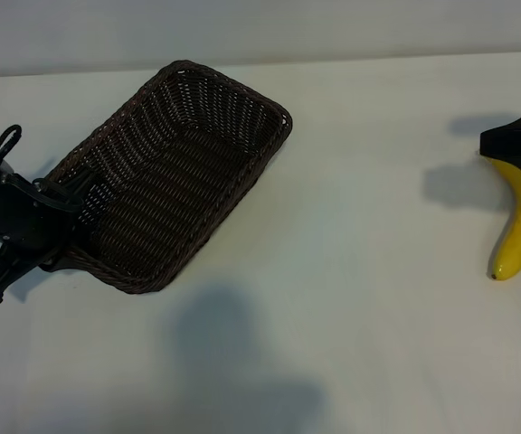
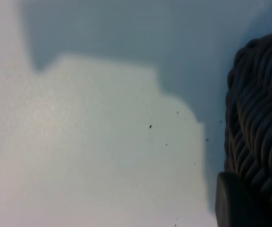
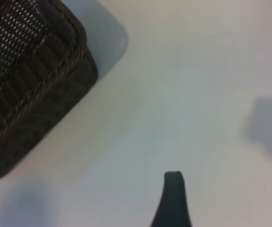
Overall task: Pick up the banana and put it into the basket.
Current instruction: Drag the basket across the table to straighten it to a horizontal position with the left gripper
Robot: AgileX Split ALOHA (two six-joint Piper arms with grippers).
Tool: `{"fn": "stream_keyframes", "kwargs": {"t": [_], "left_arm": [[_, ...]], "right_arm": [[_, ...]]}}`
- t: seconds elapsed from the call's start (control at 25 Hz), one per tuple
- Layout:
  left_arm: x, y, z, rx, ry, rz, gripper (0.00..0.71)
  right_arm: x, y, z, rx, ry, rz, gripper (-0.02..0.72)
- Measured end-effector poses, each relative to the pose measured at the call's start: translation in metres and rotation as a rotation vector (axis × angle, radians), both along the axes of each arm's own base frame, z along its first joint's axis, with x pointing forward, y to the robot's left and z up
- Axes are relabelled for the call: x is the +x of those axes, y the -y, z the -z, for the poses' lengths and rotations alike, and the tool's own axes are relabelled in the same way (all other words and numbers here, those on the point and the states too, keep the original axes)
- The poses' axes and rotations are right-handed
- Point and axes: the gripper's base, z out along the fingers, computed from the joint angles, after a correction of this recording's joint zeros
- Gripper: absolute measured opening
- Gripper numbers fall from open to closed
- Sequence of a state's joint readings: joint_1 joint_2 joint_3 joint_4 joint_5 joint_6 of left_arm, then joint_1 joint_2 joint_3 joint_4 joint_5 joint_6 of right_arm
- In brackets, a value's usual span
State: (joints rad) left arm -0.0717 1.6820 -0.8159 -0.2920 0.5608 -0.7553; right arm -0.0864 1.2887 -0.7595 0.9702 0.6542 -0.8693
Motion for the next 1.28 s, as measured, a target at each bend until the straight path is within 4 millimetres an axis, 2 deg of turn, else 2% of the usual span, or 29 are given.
{"fn": "stream_keyframes", "kwargs": {"t": [0.24, 0.44, 0.64, 1.0, 1.12, 1.28], "left_arm": [[0.002, 0.0, -0.002, 0.0, 0.01, 0.025, 0.165], [0.014, 0.004, -0.017, -0.014, 0.054, 0.121, 0.164], [0.03, 0.006, -0.038, -0.013, 0.099, 0.261, 0.164], [0.061, 0.012, -0.092, 0.012, 0.245, 0.569, 0.162], [0.07, 0.014, -0.109, 0.008, 0.243, 0.688, 0.162], [0.083, 0.016, -0.12, -0.018, 0.19, 0.826, 0.161]], "right_arm": [[0.0, 0.0, 0.0, 0.0, 0.0, 0.0, 0.594], [0.0, 0.0, 0.0, 0.0, 0.0, 0.0, 0.594], [0.0, 0.0, 0.0, 0.0, 0.0, 0.0, 0.594], [0.0, 0.0, 0.0, 0.0, 0.0, 0.0, 0.594], [0.0, 0.0, 0.0, 0.0, 0.0, 0.0, 0.594], [0.0, 0.0, 0.0, 0.0, 0.0, 0.0, 0.594]]}}
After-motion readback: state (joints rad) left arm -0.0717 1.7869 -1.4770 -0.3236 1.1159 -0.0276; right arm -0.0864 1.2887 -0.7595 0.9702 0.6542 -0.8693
